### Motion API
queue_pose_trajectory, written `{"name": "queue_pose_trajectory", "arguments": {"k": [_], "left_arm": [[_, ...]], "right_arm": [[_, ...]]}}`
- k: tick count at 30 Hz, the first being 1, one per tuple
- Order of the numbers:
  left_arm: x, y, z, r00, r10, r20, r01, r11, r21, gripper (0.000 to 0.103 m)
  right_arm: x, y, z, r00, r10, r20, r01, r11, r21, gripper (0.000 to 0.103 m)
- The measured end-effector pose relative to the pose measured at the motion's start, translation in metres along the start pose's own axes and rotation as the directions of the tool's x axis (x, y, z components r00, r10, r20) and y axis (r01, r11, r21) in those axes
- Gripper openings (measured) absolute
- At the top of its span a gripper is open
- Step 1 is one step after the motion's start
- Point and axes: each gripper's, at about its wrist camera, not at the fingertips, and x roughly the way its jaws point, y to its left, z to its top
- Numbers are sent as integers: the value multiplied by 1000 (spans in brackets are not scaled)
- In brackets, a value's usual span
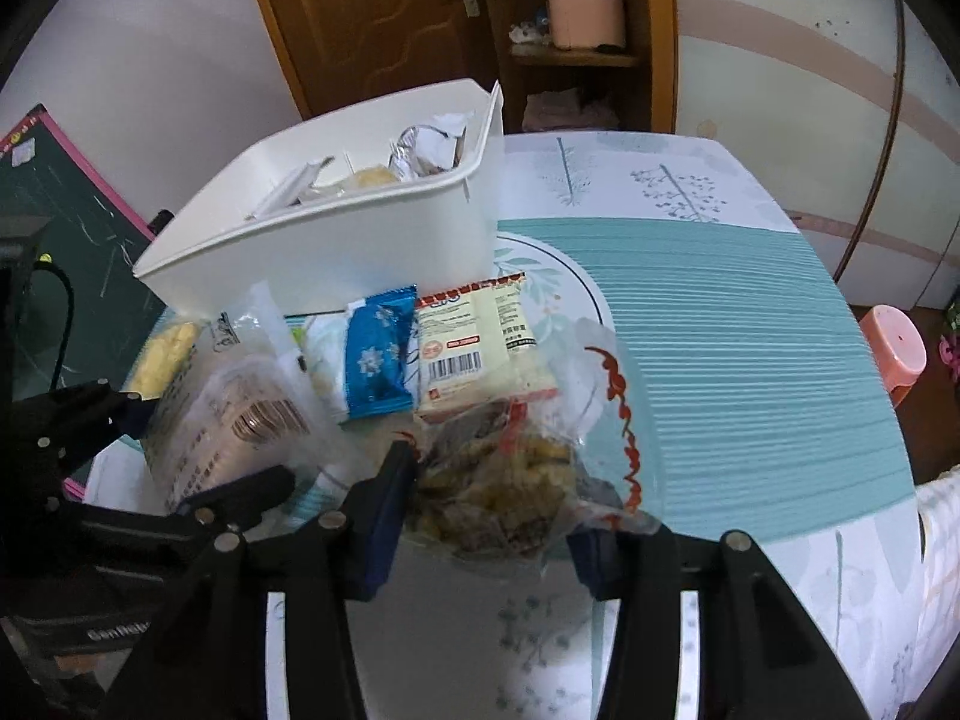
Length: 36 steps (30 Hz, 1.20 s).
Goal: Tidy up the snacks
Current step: 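Grasp the clear printed bread bag with the left gripper while the right grasps the red-printed nut bag, then carry both bags over the white bin and release them inside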
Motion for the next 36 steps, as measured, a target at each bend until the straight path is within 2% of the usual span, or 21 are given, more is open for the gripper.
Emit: {"name": "queue_pose_trajectory", "arguments": {"k": [11,16,20,27,31,36], "left_arm": [[-80,35,5,993,7,118,6,995,-104,67],[-110,62,25,983,17,181,11,988,-154,67],[-132,79,47,969,63,239,-24,986,-163,68],[-148,101,88,949,119,291,-71,982,-173,68],[-150,115,115,933,175,315,-122,976,-182,68],[-138,137,150,937,197,289,-136,967,-217,68]], "right_arm": [[-55,28,11,995,40,94,-36,998,-41,47],[-80,46,38,986,47,161,-33,996,-87,47],[-94,62,65,976,47,211,-20,992,-128,47],[-109,91,120,956,53,288,0,983,-182,47],[-114,101,147,945,47,324,16,982,-189,47],[-110,104,181,946,26,324,41,979,-197,47]]}}
